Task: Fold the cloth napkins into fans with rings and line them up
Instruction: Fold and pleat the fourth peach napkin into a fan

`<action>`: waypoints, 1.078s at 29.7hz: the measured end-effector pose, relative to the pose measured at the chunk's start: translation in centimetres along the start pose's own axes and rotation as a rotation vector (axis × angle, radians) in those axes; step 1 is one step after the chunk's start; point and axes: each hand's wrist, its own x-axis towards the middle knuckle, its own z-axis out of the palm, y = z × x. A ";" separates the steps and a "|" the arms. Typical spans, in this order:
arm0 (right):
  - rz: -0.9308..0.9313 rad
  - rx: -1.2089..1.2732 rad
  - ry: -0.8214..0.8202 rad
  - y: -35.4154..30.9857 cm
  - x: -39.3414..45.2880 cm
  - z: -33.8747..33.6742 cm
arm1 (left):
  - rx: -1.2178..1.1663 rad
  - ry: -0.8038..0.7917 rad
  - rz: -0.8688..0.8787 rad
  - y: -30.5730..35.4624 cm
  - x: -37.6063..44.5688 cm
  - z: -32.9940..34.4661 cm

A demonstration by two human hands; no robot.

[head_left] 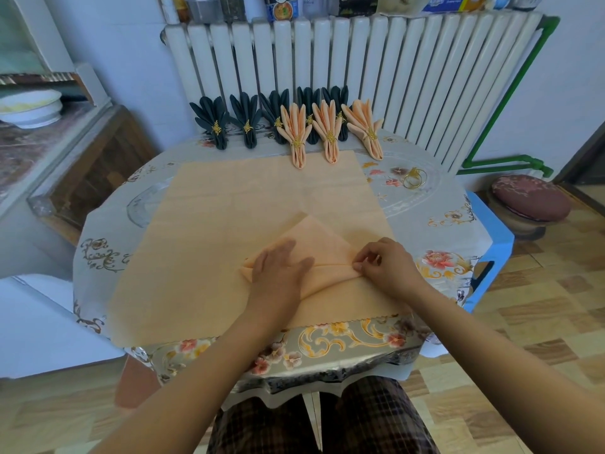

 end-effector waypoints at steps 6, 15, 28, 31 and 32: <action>-0.165 -0.156 -0.098 -1.5 0.4 0.2 | 0.085 -0.269 0.222 1.4 2.1 -0.4; -0.027 0.019 -0.133 -1.1 0.2 0.2 | 0.103 -0.405 0.151 1.2 2.0 0.2; 0.114 0.010 -0.210 -2.4 1.2 0.3 | 0.273 -0.441 0.338 3.9 12.1 -2.6; 0.142 -0.117 -0.205 -2.9 1.5 0.3 | 0.356 -0.434 0.401 4.1 12.4 -3.0; 0.158 -0.143 -0.198 -3.1 1.5 0.2 | 0.358 -0.390 0.427 4.2 12.1 -3.2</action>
